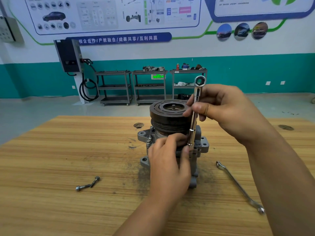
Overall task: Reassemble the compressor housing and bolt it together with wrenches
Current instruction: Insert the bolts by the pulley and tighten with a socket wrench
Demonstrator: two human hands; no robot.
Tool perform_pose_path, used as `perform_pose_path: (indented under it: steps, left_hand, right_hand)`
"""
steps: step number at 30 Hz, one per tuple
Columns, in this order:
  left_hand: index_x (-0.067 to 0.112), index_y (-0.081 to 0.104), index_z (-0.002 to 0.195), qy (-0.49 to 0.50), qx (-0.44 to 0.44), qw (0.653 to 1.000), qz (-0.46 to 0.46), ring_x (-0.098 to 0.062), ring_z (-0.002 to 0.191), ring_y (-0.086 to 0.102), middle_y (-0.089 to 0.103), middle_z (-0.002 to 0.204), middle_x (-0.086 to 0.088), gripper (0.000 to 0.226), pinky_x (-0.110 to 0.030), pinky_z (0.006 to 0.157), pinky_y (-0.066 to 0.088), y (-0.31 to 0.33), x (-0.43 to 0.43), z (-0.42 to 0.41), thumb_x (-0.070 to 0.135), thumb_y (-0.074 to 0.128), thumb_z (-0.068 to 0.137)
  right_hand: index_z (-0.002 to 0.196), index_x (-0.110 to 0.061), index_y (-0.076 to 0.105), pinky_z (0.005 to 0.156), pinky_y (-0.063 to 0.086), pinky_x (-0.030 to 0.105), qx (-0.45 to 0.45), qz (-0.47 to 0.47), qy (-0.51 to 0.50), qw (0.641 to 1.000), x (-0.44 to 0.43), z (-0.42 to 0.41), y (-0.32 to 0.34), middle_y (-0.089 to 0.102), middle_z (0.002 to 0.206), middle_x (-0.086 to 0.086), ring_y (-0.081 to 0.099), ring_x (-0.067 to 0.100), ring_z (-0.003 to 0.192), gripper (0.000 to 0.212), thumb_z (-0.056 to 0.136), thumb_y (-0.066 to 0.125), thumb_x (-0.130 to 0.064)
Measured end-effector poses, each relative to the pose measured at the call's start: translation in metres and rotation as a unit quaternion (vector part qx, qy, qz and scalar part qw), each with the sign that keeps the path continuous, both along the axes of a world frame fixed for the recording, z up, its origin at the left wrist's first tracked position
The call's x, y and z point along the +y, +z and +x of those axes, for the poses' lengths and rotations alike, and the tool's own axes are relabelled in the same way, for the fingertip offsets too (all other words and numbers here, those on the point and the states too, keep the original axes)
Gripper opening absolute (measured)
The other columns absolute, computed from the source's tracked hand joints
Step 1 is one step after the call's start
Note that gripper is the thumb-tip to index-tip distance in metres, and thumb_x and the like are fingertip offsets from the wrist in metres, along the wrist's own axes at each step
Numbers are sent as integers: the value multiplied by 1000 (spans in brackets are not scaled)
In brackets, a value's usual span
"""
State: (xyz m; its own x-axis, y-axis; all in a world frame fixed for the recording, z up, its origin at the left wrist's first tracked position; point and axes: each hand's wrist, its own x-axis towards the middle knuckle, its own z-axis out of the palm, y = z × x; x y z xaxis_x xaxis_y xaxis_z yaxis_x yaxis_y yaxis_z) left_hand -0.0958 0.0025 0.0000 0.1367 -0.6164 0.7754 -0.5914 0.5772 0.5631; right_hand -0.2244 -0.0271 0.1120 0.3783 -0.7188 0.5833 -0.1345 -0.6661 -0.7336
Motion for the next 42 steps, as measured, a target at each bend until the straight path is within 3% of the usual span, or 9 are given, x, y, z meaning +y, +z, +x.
perform_pose_path:
  steps: [4,7,10,13,23,28,32,38,42]
  left_hand:
    - [24,62,103,17,-17,999,-25,0,94,42,45,91,30,32,-34,81,41,2,0,-1,46,52,82]
    - [21,63,102,32,-27,999,-31,-2,93,43,48,92,26,34,-29,81,38,2,-3,-4,45,54,80]
    - [25,58,103,47,-25,997,-51,1,90,38,39,89,35,25,-33,77,41,0,-4,-6,39,53,82]
    - [36,48,104,34,-12,999,-31,7,90,33,38,89,40,21,-35,80,41,-2,-5,-6,37,51,84]
    - [36,52,103,20,-5,1000,-20,17,94,33,44,93,44,19,-30,81,37,0,-3,-5,45,41,89]
    - [21,65,97,50,-15,998,-36,5,84,33,36,84,38,19,-34,76,40,4,-3,-8,33,63,82]
    - [24,65,101,27,7,1000,7,13,88,33,39,85,33,20,-31,81,34,1,-5,-6,30,56,85]
    - [23,63,103,18,2,1000,-6,23,97,30,41,87,34,29,-23,81,33,1,-3,-5,37,40,91]
    - [24,63,99,30,8,999,-8,17,90,33,40,85,35,28,-28,81,36,4,-3,-7,45,54,84]
  right_hand:
    - [74,-11,56,57,47,28,-22,-26,-97,995,-1,9,-3,66,70,14,59,18,64,24,69,77,-22]
    - [75,-12,55,57,45,27,-12,-43,-144,989,-2,14,-6,56,64,5,51,10,60,26,70,77,-25]
    - [89,-15,62,55,45,17,-23,8,-37,999,1,6,-1,69,74,2,57,8,62,4,85,63,-13]
    - [97,-16,63,52,41,10,-17,27,32,999,3,-5,2,74,81,-2,56,2,58,22,90,51,1]
    - [77,-24,58,54,44,14,-70,-9,-102,992,0,12,-2,52,64,-9,49,1,57,23,70,78,-16]
    - [85,-23,64,50,42,13,-40,19,-19,999,3,3,0,68,72,-7,52,2,54,11,83,67,-13]
    - [94,-19,66,52,42,14,-12,36,45,998,3,-6,2,74,84,-2,56,4,59,26,91,51,2]
    - [78,-15,59,45,39,10,-63,22,-7,998,2,7,0,67,65,-1,55,4,49,14,76,69,-4]
    - [76,-15,56,44,39,9,-66,-1,-37,997,3,11,0,58,56,-10,53,0,48,19,76,72,-4]
